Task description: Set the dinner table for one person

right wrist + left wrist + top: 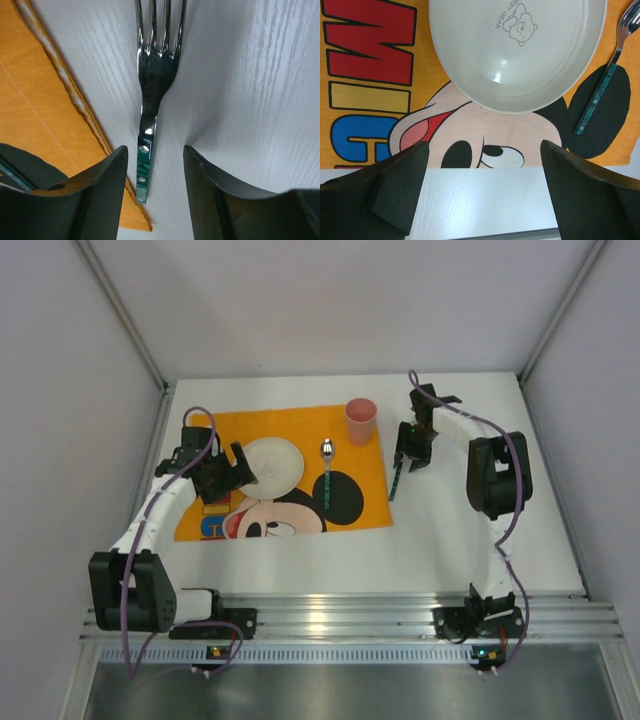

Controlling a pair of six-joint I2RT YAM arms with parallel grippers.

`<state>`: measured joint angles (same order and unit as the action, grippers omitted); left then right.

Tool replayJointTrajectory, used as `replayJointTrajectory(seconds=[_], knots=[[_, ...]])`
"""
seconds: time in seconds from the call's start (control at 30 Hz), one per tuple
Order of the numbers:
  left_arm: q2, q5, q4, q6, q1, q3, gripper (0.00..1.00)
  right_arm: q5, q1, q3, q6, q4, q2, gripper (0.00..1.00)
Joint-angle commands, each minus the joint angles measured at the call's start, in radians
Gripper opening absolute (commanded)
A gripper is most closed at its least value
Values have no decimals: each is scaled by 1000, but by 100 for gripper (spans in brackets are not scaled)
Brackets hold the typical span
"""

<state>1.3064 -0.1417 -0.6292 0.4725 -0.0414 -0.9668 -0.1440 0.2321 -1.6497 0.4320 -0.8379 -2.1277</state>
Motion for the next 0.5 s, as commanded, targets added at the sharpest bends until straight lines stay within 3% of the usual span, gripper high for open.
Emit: replayJointTrajectory(seconds=[0.0, 0.27, 0.3, 0.37, 0.43, 0.47], knots=[[-39, 8, -4, -5, -5, -39, 98, 23, 4, -51, 17, 14, -31, 49], [-52, 11, -14, -9, -6, -41, 98, 75, 19, -64, -10, -33, -80, 47], [-52, 11, -13, -9, -6, -42, 98, 80, 22, -68, -12, -33, -86, 43], [-45, 7, -9, -11, -6, -49, 98, 90, 36, -78, -16, -36, -95, 24], [-35, 4, -6, -20, -12, -65, 98, 116, 45, -99, -27, -52, -118, 13], [-18, 5, -6, -28, -21, -76, 98, 126, 50, -110, -32, -61, -126, 12]])
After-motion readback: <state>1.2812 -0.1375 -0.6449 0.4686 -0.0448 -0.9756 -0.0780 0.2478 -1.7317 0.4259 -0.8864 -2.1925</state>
